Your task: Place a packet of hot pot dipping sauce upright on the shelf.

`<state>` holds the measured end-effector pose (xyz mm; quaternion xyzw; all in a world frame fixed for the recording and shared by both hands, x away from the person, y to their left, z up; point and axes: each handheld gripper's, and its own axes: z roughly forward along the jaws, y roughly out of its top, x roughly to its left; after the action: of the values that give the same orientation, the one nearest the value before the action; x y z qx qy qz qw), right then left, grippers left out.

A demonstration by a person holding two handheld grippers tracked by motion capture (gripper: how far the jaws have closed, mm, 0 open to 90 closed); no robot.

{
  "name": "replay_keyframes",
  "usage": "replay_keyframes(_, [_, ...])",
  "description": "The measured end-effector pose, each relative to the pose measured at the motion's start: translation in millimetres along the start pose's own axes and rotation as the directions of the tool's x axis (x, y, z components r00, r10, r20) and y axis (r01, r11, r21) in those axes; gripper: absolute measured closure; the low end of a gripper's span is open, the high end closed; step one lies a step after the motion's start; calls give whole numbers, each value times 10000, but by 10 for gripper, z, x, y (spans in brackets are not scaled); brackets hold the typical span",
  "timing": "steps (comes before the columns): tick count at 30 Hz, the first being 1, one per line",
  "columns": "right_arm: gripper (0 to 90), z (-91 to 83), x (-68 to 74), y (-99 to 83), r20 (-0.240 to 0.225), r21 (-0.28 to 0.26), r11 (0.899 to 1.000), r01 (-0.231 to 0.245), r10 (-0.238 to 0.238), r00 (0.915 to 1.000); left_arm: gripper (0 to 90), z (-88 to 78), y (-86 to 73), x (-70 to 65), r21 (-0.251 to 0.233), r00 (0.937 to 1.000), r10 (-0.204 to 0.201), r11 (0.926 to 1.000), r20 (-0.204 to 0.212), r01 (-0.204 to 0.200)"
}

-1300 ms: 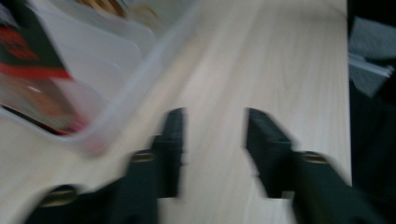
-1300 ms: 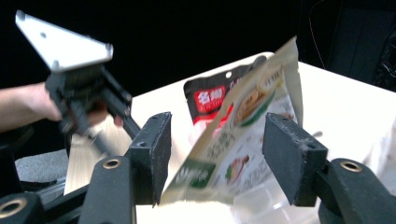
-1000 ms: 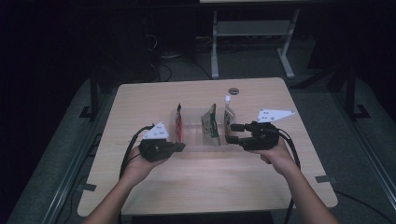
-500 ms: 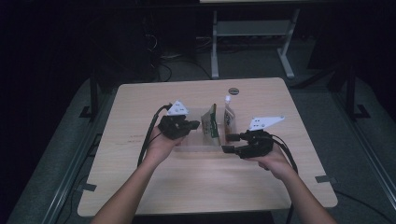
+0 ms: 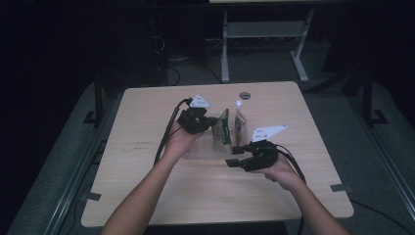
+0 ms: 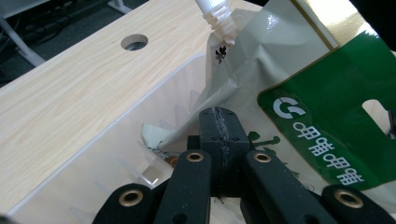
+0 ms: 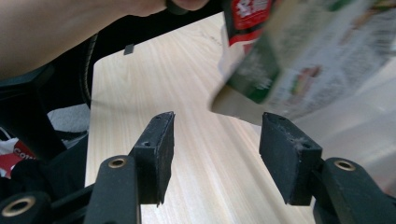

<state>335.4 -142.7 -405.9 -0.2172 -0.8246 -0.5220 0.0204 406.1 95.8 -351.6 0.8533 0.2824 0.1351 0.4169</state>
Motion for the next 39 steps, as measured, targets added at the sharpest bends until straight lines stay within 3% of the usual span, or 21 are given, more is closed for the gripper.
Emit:
replay_keyframes(7, [445,138,71,63,-343,23,9996,288,-287,9990,899,37,27,-8,51,10000,-40,10000,5,40])
replay_keyframes(10, [443,165,80,70,-278,97,9993,365,-362,9990,899,-8,7,17,48,9999,-133,9999,-24,133])
replay_keyframes(17, [439,55,44,23,-7,-46,9996,262,-262,9997,898,-193,-114,64,19,9997,-189,9998,163,189])
replay_keyframes(27, [404,-100,44,-75,462,48,9996,295,-296,9985,896,-579,-291,16,-188,9914,-106,9997,1302,132])
replay_keyframes(34, [378,-212,88,-211,916,399,9987,333,-368,9951,787,-807,-569,-129,-181,9839,265,9996,1767,-237])
replay_keyframes(39, [351,-294,104,-344,1271,582,9980,225,-298,9914,625,-915,-776,-209,200,9797,416,9987,1960,-464])
